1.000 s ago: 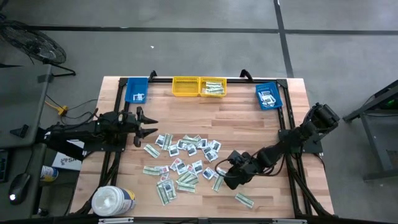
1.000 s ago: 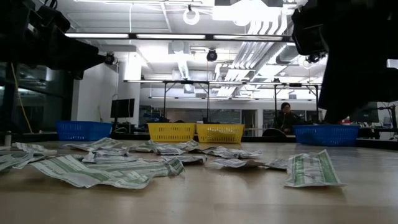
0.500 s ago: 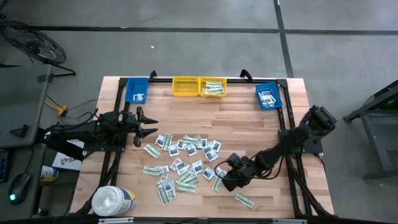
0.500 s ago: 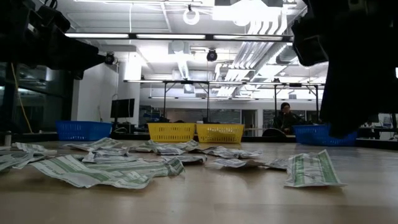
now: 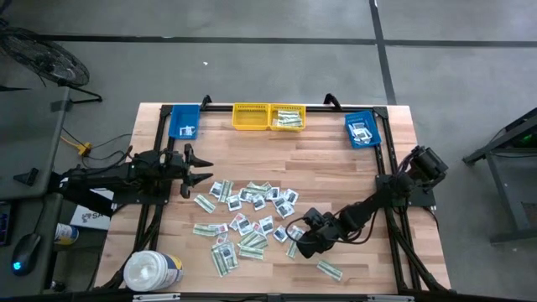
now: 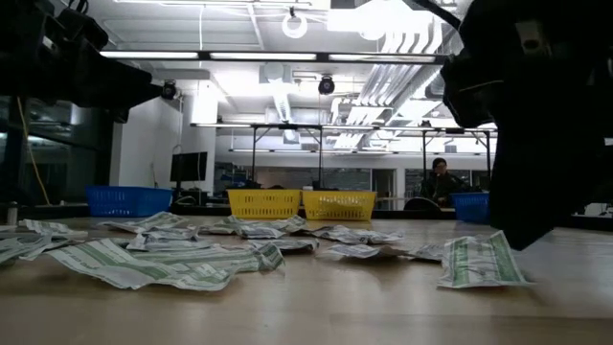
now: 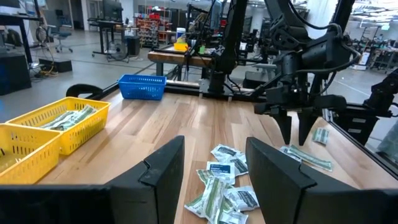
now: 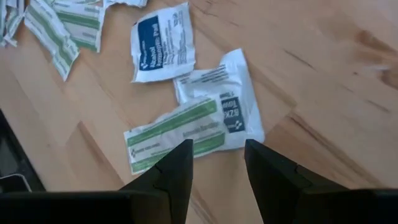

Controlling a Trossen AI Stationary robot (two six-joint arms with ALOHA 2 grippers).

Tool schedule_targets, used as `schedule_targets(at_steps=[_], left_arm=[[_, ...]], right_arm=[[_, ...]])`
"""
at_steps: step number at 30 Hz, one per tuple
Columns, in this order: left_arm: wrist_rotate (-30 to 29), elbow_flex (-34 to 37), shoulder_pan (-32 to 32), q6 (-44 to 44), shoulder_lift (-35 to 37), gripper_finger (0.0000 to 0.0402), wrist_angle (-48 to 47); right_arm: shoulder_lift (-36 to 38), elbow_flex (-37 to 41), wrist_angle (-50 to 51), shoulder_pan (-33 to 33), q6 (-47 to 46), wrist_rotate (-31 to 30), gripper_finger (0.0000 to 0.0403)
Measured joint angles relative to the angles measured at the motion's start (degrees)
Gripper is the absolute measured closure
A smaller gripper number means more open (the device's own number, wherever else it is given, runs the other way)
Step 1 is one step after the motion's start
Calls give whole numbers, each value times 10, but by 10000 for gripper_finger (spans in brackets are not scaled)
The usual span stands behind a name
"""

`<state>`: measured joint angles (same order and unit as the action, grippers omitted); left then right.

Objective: Pick & Place First Aid Supplies
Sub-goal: Put the green bandage pack into the right yellow bin

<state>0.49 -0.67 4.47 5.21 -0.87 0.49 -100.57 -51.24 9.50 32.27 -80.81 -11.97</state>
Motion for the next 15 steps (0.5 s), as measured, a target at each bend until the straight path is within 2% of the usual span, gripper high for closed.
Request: schedule_targets(at_steps=[15], left_arm=[[0, 0, 0, 0, 0, 229, 0]], right_arm=[[0, 0, -4, -12, 8, 10, 263]])
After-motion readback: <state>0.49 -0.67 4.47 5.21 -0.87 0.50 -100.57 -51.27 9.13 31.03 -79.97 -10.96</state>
